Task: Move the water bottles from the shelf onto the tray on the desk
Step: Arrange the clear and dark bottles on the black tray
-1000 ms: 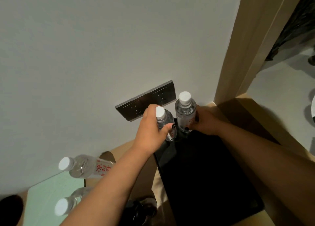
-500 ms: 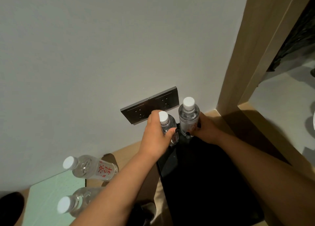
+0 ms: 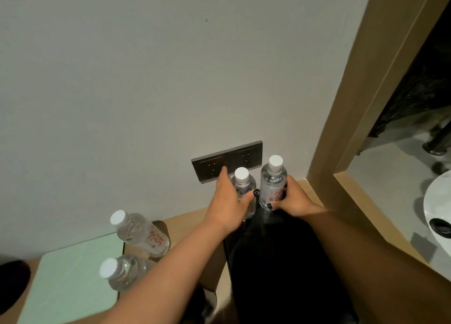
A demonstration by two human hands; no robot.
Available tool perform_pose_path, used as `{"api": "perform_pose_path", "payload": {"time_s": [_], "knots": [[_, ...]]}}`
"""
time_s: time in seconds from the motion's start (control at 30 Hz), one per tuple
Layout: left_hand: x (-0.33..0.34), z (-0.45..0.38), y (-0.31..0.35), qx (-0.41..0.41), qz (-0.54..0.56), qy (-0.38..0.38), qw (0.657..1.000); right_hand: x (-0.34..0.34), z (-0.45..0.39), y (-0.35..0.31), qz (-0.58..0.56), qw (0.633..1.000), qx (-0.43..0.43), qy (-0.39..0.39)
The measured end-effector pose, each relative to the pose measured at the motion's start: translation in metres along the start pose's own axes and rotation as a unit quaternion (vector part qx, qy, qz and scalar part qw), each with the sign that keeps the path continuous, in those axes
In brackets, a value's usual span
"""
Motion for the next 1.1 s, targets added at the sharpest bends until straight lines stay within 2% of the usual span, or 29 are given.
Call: {"api": "perform_pose_path", "payload": {"time_s": [0.1,0.2,0.3,0.4,0.5,0.7,0.83,0.97,1.1], "knots": [[-0.030,0.020,-0.001,0.025,-0.020,0.019,0.999,-0.003,0.013,-0.006,0.012,0.999,0.034,0.032],[-0.072,0.045,-0.009,0.050,-0.023,0.054,0.997,-0.002,0.037,-0.007,0.064,0.989,0.117,0.059],[-0.123,0.066,-0.027,0.064,-0.026,0.097,0.993,0.019,0.071,-0.030,0.084,0.983,0.162,-0.010],[-0.172,0.078,-0.053,0.067,-0.036,0.145,0.987,0.047,0.096,-0.073,0.087,0.986,0.120,-0.079],[-0.204,0.078,-0.087,0.029,-0.055,0.171,0.983,0.075,0.109,-0.123,0.074,0.991,0.047,-0.098],[-0.209,0.065,-0.143,-0.066,-0.063,0.122,0.988,0.133,0.133,-0.195,0.038,0.987,-0.060,-0.146],[-0.195,0.061,-0.152,-0.088,0.022,0.087,0.992,0.159,0.146,-0.203,0.035,0.984,-0.065,-0.162],[-0.195,0.057,-0.157,-0.086,0.028,0.125,0.988,0.167,0.156,-0.199,0.019,0.985,-0.047,-0.164],[-0.201,0.057,-0.153,-0.039,0.038,0.129,0.990,0.158,0.156,-0.197,-0.009,0.991,-0.048,-0.127]]}}
Point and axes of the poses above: each hand's wrist, its own z-axis away from the middle knuckle, its own x-axis out of the palm, y = z × x, the point moved 7 cm from there along -z, towards the middle knuckle, and after that the axes turned 9 degrees about -x, right-handed, at the moved point
